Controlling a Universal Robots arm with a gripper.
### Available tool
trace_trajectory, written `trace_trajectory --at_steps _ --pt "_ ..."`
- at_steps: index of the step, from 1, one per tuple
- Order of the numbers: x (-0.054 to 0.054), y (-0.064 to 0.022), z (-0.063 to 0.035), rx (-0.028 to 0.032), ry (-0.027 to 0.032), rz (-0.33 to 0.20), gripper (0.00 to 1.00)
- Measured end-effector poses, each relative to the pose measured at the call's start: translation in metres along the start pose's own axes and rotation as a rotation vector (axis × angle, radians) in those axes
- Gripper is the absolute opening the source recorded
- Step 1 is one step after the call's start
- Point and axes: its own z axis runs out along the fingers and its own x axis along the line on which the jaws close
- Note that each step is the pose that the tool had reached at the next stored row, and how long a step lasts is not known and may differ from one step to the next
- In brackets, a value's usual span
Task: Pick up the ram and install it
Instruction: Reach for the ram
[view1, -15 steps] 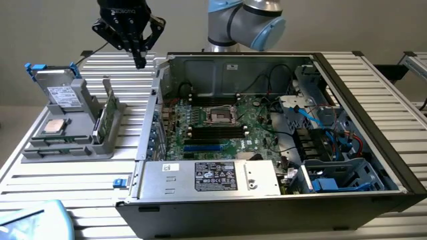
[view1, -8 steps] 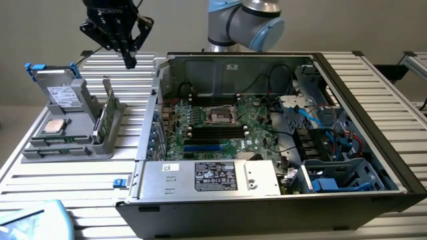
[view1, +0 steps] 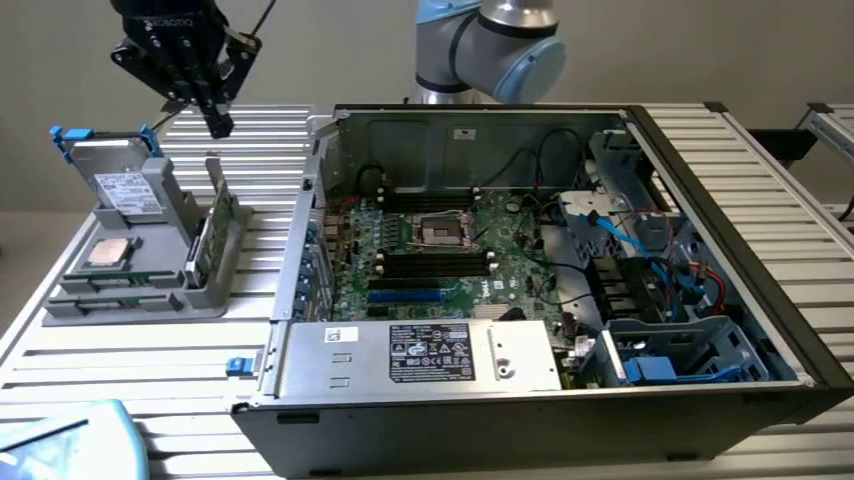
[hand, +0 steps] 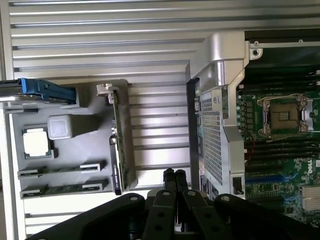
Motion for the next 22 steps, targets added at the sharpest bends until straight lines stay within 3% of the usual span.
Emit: trace_trajectory --at_steps 3,5,10,13,16,22 --pt "0.014 -0.0010 -0.0007 -0.0014 0.0012 0.000 0.10" --pt "0.023 -0.0017 -0.0011 -0.0014 0.0078 0.000 0.10" --pt "0.045 -0.0032 -0.0019 0.0014 0.0481 0.002 0.10" --pt "0.058 -0.0042 -0.0020 0.0024 0.0611 0.003 0.10" --pt "0.072 -0.0053 -0.0017 0.0027 0.0663 0.003 0.10" --pt "0.099 -0.0089 0.0008 0.0027 0.0691 0.004 0.10"
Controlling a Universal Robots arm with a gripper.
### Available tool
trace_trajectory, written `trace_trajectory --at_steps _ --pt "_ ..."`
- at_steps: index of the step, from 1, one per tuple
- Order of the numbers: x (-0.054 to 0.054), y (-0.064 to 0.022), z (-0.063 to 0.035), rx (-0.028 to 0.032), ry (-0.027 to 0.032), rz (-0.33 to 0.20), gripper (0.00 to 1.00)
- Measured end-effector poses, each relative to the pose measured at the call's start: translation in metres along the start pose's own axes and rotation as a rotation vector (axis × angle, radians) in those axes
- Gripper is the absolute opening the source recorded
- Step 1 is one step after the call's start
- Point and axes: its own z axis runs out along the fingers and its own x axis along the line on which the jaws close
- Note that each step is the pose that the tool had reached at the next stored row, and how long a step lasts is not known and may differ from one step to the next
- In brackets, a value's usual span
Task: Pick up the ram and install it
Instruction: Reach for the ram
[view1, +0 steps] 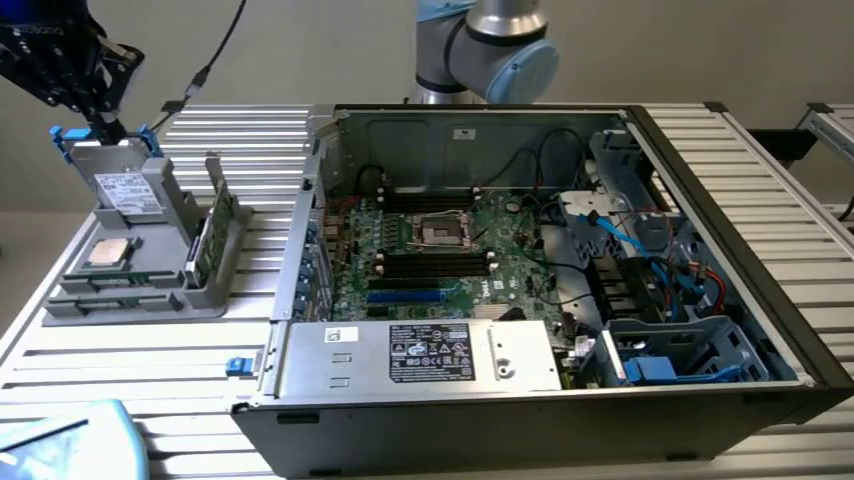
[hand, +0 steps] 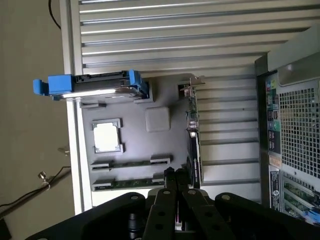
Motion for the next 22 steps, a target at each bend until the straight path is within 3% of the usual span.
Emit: trace_trajectory --at_steps 8,10,14,22 --pt "0.035 -0.0067 0.0057 0.0002 0.0034 0.000 0.10" --pt "0.036 -0.0069 0.0056 0.0001 0.0003 0.000 0.10" --pt "0.036 -0.0078 0.0058 0.0000 0.0000 -0.001 0.10" --pt "0.038 -0.0279 0.0066 0.0000 0.0007 -0.011 0.10"
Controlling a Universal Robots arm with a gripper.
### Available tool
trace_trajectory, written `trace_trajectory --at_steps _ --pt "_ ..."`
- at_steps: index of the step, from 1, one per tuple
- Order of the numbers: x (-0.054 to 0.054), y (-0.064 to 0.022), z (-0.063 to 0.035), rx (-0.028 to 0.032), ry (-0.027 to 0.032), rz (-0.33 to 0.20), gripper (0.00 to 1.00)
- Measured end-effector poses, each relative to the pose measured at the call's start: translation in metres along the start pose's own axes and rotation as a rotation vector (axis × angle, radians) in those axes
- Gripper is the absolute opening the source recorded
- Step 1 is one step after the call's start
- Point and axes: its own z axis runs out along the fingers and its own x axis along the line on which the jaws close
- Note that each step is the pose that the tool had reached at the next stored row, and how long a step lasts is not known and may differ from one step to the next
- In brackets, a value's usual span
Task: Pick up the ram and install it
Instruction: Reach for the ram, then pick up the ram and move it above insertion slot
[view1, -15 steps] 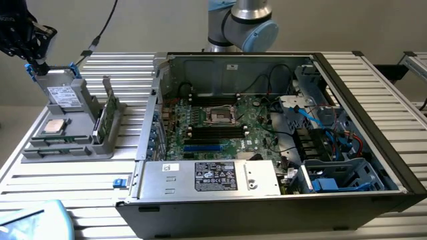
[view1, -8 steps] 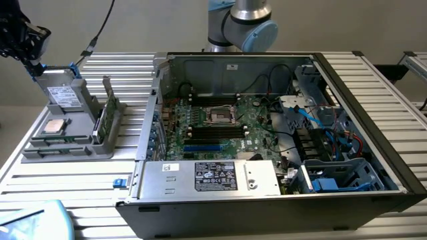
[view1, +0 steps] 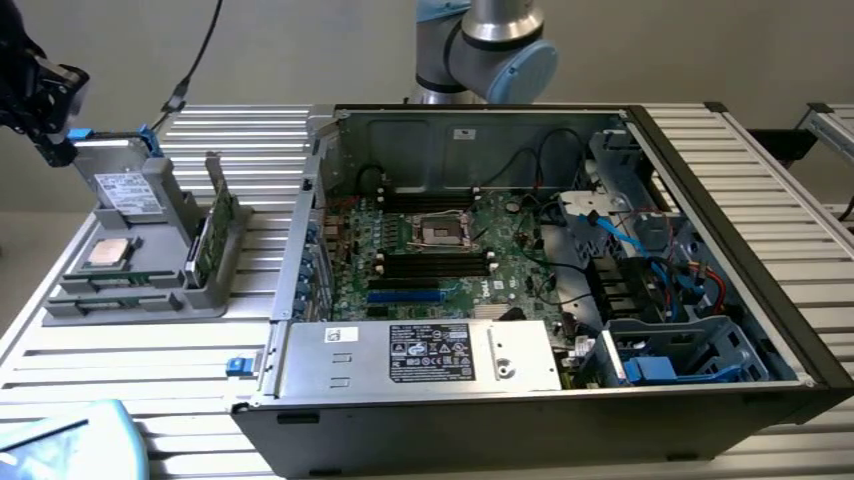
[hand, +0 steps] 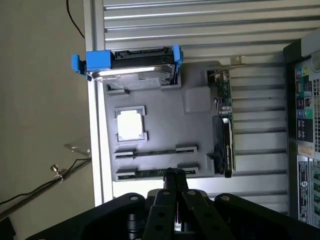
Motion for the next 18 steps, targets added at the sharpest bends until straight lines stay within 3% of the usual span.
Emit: trace_trajectory --at_steps 2,13,18 --pt "0.000 -0.0049 0.0012 0.0000 0.0008 -0.003 0.10" --pt "-0.001 -0.0180 0.0097 0.0020 0.0275 -0.016 0.10" --pt "-0.001 -0.0181 0.0098 0.0019 0.0275 -0.016 0.10"
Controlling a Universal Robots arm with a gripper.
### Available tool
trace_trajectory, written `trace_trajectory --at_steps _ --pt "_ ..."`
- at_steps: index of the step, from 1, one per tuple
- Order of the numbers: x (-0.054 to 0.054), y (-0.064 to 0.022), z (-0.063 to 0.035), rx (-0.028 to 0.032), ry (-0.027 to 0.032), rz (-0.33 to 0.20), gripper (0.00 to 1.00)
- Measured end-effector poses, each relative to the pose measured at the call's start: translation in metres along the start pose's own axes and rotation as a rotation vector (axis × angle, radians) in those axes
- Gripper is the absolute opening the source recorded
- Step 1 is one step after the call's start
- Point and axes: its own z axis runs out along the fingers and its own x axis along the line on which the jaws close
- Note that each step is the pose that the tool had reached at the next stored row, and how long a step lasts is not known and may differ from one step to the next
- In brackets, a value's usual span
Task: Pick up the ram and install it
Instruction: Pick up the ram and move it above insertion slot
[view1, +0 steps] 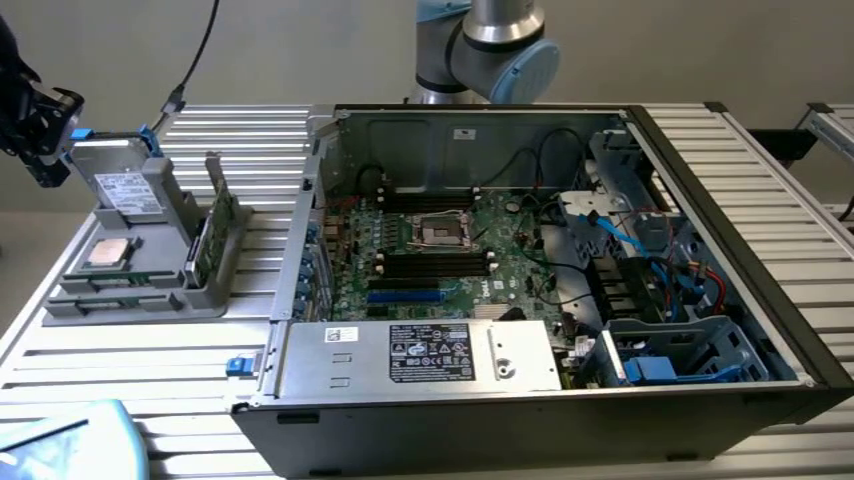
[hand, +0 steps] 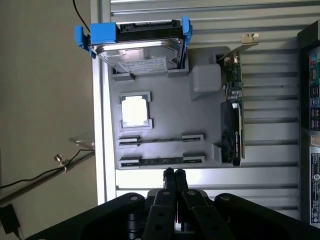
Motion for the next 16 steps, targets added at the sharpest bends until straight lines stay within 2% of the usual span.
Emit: trace_trajectory --at_steps 11,16 --pt "0.0000 0.0000 0.0000 0.0000 0.0000 0.000 0.10" --pt "-0.0001 -0.0001 0.0012 0.0036 0.0035 -0.076 0.10"
